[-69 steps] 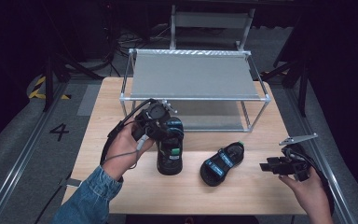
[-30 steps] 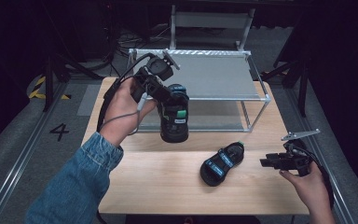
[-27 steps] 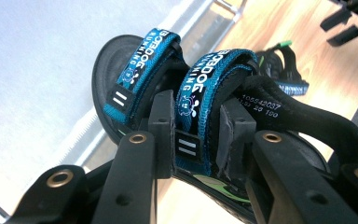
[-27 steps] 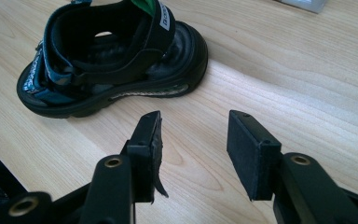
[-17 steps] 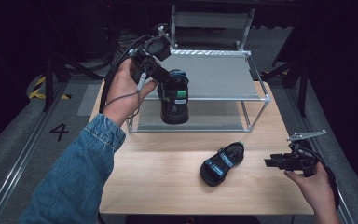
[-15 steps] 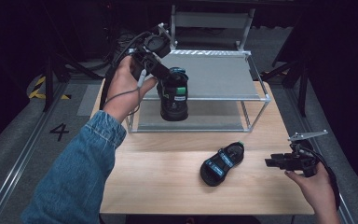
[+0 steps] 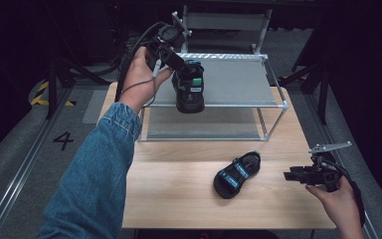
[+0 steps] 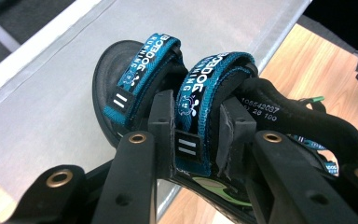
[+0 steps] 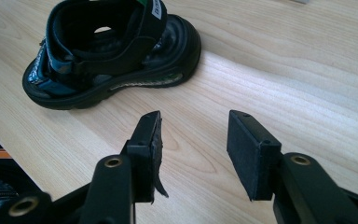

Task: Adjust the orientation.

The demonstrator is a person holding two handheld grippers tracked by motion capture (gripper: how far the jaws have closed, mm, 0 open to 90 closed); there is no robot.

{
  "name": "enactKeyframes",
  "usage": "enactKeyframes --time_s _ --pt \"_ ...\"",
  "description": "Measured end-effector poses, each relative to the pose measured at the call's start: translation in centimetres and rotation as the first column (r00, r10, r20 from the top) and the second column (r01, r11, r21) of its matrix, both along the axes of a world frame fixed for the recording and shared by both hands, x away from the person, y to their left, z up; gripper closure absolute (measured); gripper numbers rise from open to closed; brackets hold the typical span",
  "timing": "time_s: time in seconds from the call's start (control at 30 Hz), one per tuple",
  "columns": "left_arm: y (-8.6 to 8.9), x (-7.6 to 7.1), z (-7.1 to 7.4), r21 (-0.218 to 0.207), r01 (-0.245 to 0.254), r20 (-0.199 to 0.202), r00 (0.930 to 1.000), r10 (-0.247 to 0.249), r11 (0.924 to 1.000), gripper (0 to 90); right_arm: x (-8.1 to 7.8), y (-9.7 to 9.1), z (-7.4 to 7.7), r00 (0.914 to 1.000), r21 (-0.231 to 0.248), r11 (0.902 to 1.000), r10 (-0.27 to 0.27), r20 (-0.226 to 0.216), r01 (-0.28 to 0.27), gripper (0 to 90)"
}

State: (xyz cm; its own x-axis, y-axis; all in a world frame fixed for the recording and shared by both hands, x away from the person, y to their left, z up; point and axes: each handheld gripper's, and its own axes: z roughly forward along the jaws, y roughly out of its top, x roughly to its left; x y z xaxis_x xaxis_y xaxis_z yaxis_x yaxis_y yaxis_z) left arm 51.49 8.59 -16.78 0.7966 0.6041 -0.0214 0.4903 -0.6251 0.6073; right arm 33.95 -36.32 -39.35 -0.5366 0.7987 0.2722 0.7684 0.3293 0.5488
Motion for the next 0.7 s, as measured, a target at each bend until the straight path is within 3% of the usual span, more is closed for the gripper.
enactKeyframes --time_s 0.13,0.7 --pt "-0.2 1.2 -0.6 -0.021 0.002 -0.012 0.9999 -0.002 0.9998 71.0 -0.3 -0.2 -0.1 1.0 -0.002 1.0 -0.006 -0.002 0.006 55.3" --pt "-2.8 4.6 -3.0 -0.022 0.03 -0.028 0.9991 -0.031 0.9993 70.9 -2.3 -1.7 -0.6 0.9984 -0.01 0.9985 -0.053 -0.016 0.053 55.1"
